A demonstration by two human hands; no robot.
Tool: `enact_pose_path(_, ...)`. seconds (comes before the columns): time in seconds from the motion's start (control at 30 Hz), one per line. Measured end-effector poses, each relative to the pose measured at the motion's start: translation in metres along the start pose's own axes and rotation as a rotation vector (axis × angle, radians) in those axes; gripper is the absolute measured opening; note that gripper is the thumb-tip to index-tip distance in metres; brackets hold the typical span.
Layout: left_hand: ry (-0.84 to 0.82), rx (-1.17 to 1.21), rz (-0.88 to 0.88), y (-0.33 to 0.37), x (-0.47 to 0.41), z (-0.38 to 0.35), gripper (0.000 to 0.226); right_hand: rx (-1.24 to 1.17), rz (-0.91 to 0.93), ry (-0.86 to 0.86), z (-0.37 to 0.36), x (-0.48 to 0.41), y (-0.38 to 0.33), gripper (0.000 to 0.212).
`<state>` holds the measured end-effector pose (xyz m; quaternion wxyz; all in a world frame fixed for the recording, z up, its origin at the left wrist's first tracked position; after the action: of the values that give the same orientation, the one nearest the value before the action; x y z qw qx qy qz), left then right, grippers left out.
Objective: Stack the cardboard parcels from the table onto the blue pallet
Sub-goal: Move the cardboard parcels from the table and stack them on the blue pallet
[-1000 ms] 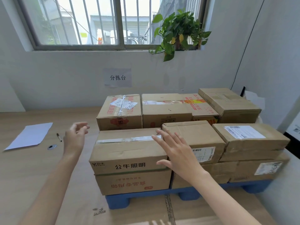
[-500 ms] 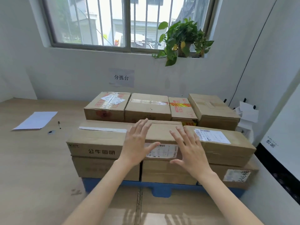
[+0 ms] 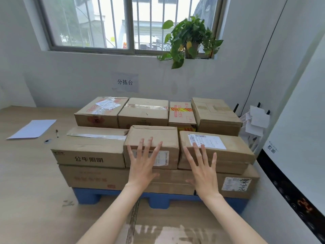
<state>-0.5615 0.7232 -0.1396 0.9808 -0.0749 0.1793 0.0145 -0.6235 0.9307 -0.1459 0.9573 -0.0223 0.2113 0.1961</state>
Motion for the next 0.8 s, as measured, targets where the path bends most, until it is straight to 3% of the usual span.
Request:
enact_pose_path(0.2,0.025,-0.01,0.037,0.006,-0.003,-0.01,0.151,0.062,0.053,0.018,-0.015,-0.002,0.019,0.144)
enact_pose_path(0.8,0.036,-0.045,0.032,0.005,-0.006,-0.011,0.152,0.095,0.151,0.062,-0.026,-0.001,0.058,0.145)
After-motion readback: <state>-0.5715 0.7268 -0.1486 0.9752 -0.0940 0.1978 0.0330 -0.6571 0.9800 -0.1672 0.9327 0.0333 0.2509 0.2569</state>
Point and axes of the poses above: each hand's wrist, its own x-axis away from the middle knuckle, its own z-axis out of the back of the hand, y = z × x, the point moved 2 cm from there along -x, towards the middle knuckle, and after that the axes turned 10 degrees about -z, right-handed, at the moved point
